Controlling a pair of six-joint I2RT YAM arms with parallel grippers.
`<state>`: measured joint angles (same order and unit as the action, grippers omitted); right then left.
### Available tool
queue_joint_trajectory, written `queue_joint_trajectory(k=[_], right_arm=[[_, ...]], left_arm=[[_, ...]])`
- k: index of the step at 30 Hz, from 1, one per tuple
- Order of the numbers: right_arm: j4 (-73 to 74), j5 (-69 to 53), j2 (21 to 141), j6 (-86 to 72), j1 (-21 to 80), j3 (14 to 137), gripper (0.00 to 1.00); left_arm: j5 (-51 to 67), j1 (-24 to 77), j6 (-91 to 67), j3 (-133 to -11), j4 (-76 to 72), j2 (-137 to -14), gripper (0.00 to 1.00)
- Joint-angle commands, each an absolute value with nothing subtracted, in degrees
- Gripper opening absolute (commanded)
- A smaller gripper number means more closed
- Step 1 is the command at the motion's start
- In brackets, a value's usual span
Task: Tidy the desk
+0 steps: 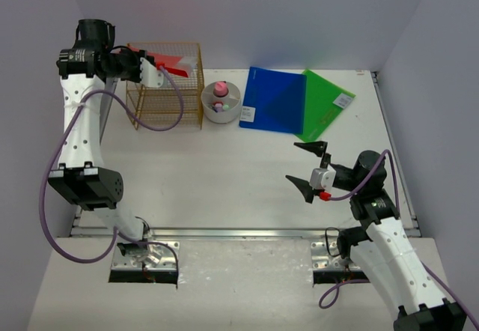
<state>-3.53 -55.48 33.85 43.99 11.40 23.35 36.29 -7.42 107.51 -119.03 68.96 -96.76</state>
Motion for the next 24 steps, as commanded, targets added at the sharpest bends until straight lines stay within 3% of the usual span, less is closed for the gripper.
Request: queue_joint_trajectory(k=[1,15,24], right_arm=[[-3.79,-56.13,34.39,44.65,11.60,23.82,0.99],[-15.03,-53.50,41.64,28.02,11.60,28.24,0.99],[-18.19,-52.54,45.61,22.24,11.67,30.96,0.99]], left_arm=[[43.86,-6.24,105.64,-121.13,67.25,-97.16,0.00],[42.04,-6.49,104.54,-112.60,57.69,-96.37,0.00],[41.31,-6.57,104.30,-101.75,48.89,-91.25,0.23]])
